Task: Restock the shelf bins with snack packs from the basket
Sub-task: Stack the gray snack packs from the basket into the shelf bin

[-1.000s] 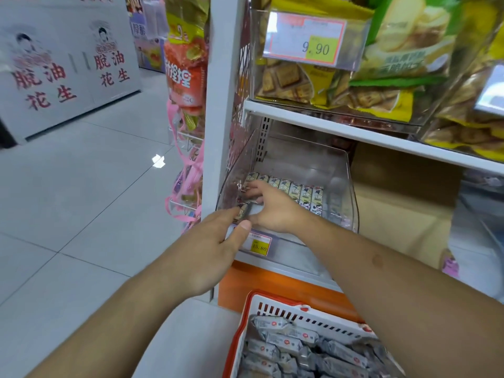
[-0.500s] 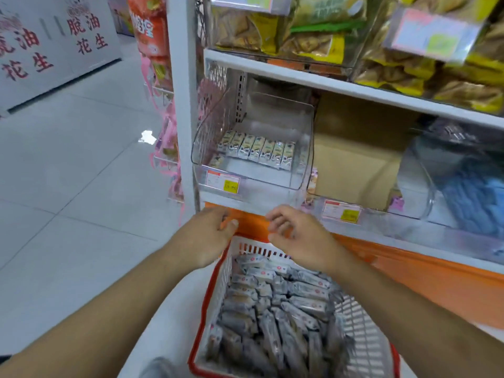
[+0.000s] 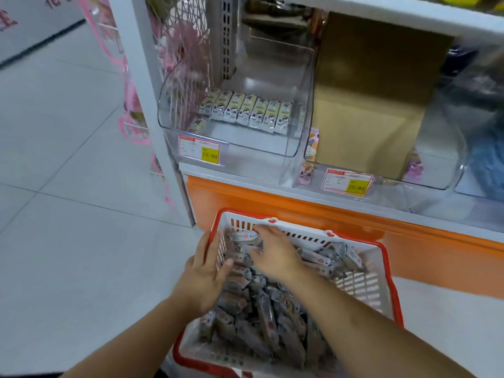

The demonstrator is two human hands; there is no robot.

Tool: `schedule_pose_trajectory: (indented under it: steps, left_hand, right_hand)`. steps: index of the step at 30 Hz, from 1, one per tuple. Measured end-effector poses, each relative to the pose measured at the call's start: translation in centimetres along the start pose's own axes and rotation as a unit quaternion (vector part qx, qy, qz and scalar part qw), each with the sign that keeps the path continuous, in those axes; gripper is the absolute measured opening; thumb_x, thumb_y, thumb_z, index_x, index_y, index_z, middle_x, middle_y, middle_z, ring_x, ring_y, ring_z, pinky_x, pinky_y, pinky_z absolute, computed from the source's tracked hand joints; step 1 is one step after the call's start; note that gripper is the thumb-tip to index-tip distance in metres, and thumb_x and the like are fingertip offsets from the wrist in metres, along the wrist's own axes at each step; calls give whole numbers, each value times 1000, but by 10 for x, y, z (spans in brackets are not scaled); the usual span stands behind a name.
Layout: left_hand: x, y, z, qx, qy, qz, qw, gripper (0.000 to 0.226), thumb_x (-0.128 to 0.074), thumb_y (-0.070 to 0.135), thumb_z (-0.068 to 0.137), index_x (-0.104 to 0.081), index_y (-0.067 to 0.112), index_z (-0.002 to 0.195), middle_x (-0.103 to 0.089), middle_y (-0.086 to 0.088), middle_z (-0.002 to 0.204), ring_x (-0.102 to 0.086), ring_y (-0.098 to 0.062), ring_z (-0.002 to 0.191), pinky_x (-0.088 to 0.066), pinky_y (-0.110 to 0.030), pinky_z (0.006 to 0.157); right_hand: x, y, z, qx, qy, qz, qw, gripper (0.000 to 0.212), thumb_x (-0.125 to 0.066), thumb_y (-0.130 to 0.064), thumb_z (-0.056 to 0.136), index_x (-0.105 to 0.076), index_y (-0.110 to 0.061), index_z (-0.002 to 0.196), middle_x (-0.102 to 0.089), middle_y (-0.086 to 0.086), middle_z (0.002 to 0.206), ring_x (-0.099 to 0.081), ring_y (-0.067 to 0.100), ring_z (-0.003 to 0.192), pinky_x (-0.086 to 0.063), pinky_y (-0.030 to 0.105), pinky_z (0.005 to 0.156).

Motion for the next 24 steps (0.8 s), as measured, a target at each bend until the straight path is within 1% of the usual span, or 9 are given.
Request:
schedule_pose_trajectory:
  steps: [2, 5, 10, 14, 18, 20, 21, 22, 24]
  left_hand:
    - [-2, 0, -1, 3, 7, 9, 1000, 70, -22, 67, 103, 21, 51, 155, 20, 21, 167, -22, -32, 152, -23, -45, 123]
    - [-2, 1, -1, 16, 16, 18, 1000, 70, -22, 68, 103, 22, 50, 155, 21, 23, 166, -25, -31, 149, -28, -46, 121]
    - [-3, 5, -1, 28, 13, 32, 999, 70, -21, 65, 104, 18, 46, 158, 20, 23, 166, -24, -29, 150, -29, -46, 121]
    - [-2, 2, 1, 34, -7, 45, 998, 72, -19, 68, 103, 18, 44, 159, 21, 20, 167, -19, -33, 153, -25, -48, 123]
    - [3, 2, 1, 61, -35, 53, 996, 73, -17, 70, 101, 15, 42, 160, 16, 14, 170, -10, -35, 156, -18, -55, 125]
    - [16, 13, -4, 61, 3, 72, 995, 68, -18, 66, 103, 6, 42, 161, 4, 6, 172, -9, -32, 157, -13, -55, 125]
    - [27, 25, -7, 41, 44, 76, 995, 62, -22, 61, 105, -6, 40, 162, -9, 3, 170, -15, -30, 155, -16, -52, 124]
    - [41, 40, -8, 13, 84, 67, 994, 54, -27, 53, 108, -22, 37, 159, -25, 0, 164, -26, -28, 150, -23, -46, 122]
    - [70, 73, -4, -21, 110, -21, 993, 37, -40, 38, 109, -53, 28, 142, -54, 3, 139, -53, -20, 126, -41, -27, 105]
  right_hand:
    - [-11, -4, 9, -18, 42, -53, 998, 61, -60, -46, 98, -47, -22, 154, -53, 2, 152, -46, 25, 143, -44, 43, 116]
    - [-28, -5, 16, -53, 112, -94, 988, 46, -62, -49, 96, -60, -26, 136, -65, 2, 131, -55, 27, 127, -45, 42, 109]
    - [-42, -4, 17, -73, 158, -57, 983, 25, -74, -42, 90, -62, -25, 103, -71, -2, 100, -60, 25, 107, -48, 41, 97]
    - [-28, 1, 9, -88, 131, 32, 987, 25, -80, -30, 89, -57, -27, 99, -66, -6, 102, -65, 18, 95, -58, 34, 78]
    - [6, 3, -9, -87, 67, 159, 981, 42, -86, -11, 81, -57, -29, 107, -61, -11, 104, -62, 12, 100, -44, 17, 72]
    - [35, -4, -25, -64, 23, 191, 979, 48, -88, -7, 80, -59, -26, 114, -62, -12, 105, -61, 11, 105, -45, 17, 74]
    - [51, -9, -34, -48, 1, 195, 980, 49, -87, -4, 80, -61, -26, 116, -63, -11, 108, -60, 9, 107, -45, 15, 73]
    - [67, -15, -44, -29, -20, 196, 980, 50, -85, 0, 80, -62, -26, 116, -64, -9, 111, -58, 6, 109, -46, 12, 71]
    - [99, -27, -62, 17, -40, 182, 982, 54, -83, 6, 78, -64, -28, 115, -66, -7, 113, -58, 5, 110, -51, 13, 72]
Point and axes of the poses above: each hand's wrist, its own z-axis towards the middle knuckle, its own x-axis out of the back of the hand, y = z × x, the point moved 4 cm from there along z, towards the middle knuckle
